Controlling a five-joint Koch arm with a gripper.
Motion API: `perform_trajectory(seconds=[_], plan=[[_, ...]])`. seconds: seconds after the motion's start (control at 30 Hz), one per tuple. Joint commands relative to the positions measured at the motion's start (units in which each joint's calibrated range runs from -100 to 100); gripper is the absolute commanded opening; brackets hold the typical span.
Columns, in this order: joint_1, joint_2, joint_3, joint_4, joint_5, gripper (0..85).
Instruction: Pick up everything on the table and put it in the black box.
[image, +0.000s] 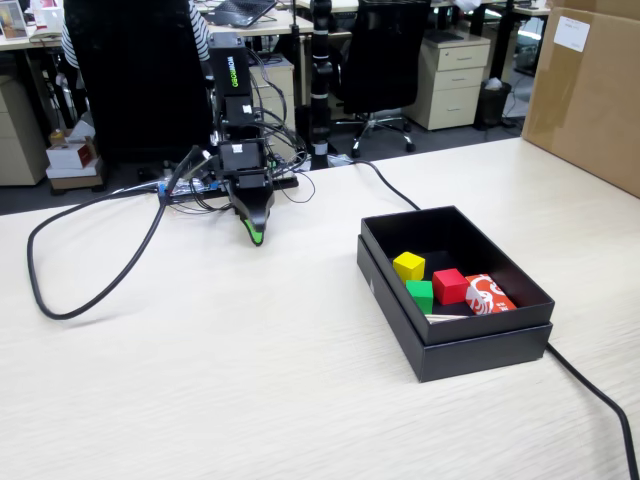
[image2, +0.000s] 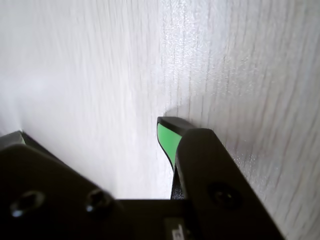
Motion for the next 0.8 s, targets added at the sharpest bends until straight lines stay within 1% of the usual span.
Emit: perform_trajectory(seconds=[0.0,0.17,0.27,0.77], plan=[[-0.05,-0.52,-2.91,5.01,-1.51,52.1],[0.34,-0.52,-10.80,11.49,-2.69,51.7],[0.20,-0.52,-11.34,11.75,-2.88,49.3],[0.29,-0.52,-11.25,11.84,-2.88,49.1]])
